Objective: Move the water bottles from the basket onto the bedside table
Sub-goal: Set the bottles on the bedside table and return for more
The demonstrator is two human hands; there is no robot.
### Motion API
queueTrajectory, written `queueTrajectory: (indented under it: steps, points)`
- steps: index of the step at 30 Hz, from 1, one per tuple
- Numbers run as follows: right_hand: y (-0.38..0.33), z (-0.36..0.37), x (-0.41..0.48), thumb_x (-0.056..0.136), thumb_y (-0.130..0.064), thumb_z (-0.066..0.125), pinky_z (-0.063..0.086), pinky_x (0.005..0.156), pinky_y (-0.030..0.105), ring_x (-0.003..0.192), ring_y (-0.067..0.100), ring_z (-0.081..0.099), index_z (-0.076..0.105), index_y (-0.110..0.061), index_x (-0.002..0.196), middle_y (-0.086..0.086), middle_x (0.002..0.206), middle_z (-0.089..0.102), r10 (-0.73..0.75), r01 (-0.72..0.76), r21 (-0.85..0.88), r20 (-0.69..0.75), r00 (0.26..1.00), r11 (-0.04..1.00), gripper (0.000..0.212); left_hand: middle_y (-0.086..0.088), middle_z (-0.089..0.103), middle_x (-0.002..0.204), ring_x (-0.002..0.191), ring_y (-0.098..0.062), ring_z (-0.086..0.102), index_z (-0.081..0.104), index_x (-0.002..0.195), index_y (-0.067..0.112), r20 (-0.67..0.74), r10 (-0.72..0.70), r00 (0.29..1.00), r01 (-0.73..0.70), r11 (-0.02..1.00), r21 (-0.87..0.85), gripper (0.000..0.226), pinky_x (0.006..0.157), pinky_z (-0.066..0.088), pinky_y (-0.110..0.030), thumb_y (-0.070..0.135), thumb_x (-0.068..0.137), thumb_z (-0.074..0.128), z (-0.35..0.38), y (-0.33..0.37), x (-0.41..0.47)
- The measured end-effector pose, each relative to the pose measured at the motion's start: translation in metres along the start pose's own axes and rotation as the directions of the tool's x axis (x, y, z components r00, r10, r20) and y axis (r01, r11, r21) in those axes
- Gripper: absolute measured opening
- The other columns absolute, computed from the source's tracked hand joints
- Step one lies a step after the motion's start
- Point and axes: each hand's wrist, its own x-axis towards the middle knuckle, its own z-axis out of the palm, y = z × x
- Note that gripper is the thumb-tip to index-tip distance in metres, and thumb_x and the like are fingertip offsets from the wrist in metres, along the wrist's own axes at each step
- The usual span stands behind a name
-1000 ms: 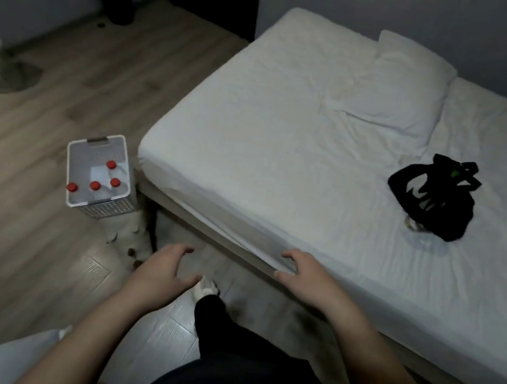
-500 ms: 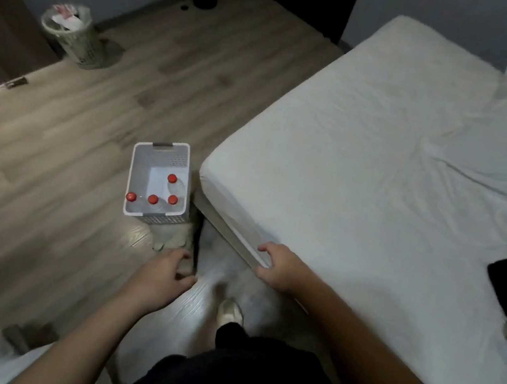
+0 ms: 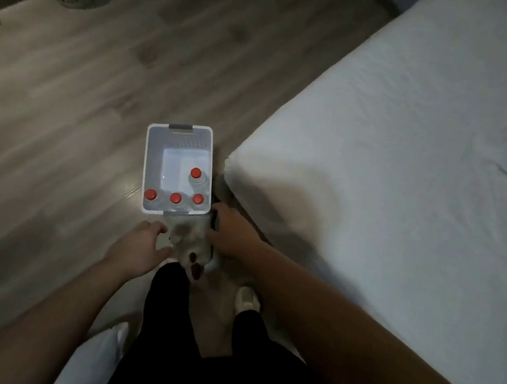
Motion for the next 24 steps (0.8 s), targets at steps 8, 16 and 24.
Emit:
queueTrajectory:
  steps: [8,16,24]
  points:
    - [-0.028,0.061,0.112,0.091,-0.032,0.053,0.049,0.092,0.043,0.110,0.032,0.058,0.035,-0.018,0.137,0.012,0.123,0.055,0.290,-0.289,0.096,0.005,0.957,0.952,0.051,-0.011,0.052,0.132,0.119,-0.030,0.052,0.044,0.133,0.011,0.210,0.030,0.977,-0.070,0.980,0.185,0.044,0.099,0.044,-0.037,0.029,0.093,0.051,-0.042,-0.059,0.126]
    - [-0.008,0.121,0.221,0.094,-0.030,0.051,0.044,0.100,0.041,0.119,0.029,0.054,0.038,-0.022,0.135,0.007,0.133,0.053,0.358,-0.341,0.193,-0.058,0.932,0.920,0.044,-0.008,0.058,0.114,0.103,-0.027,0.060,0.042,0.125,0.020,0.176,0.088,0.981,-0.148,0.918,0.368,0.047,0.082,0.052,-0.038,0.041,0.086,0.056,-0.009,-0.112,0.245]
    - [0.015,0.162,0.286,0.095,-0.031,0.051,0.050,0.086,0.037,0.103,0.025,0.061,0.038,-0.021,0.136,0.009,0.114,0.062,0.294,-0.292,0.040,-0.088,0.952,0.956,0.044,-0.008,0.064,0.114,0.098,-0.025,0.065,0.020,0.145,0.019,0.203,0.123,0.971,-0.212,0.833,0.511,0.063,0.081,0.053,-0.034,0.042,0.093,0.044,0.038,-0.140,0.307]
